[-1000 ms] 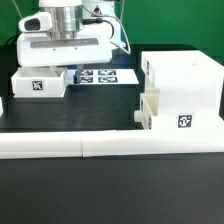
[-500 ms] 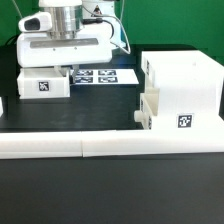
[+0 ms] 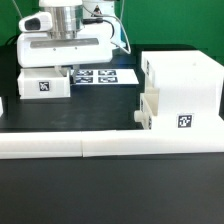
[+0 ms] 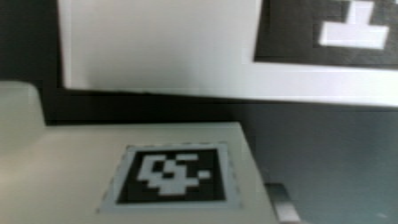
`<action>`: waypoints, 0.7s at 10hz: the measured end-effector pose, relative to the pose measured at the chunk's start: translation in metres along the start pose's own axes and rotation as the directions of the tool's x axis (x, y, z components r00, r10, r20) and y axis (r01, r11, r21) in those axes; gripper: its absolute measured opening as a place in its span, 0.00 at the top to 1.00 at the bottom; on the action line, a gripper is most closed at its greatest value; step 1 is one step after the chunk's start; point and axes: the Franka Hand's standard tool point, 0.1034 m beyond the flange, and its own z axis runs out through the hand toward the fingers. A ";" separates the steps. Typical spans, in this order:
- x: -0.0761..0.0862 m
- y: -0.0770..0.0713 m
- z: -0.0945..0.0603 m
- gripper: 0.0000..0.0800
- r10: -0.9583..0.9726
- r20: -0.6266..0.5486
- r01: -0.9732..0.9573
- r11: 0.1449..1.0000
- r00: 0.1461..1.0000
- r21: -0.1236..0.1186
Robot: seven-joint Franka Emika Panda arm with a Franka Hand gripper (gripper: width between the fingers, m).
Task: Assemble drawer
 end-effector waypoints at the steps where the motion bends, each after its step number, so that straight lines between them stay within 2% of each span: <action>1: 0.012 -0.012 -0.009 0.95 -0.034 0.011 0.034 0.999 0.999 0.011; 2: 0.031 -0.020 -0.020 0.95 -0.058 0.010 0.058 0.998 0.998 0.018; 5: 0.085 -0.034 -0.039 0.95 -0.097 -0.018 0.098 0.995 0.995 0.032; 6: 0.096 -0.038 -0.042 0.95 -0.089 -0.030 0.090 0.995 0.996 0.031; 7: 0.097 -0.040 -0.042 0.95 -0.105 -0.031 0.106 0.994 0.994 0.031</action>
Offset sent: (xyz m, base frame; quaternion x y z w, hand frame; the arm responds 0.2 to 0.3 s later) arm 0.0613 0.0273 0.0315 0.0194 0.0052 -0.0098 0.9998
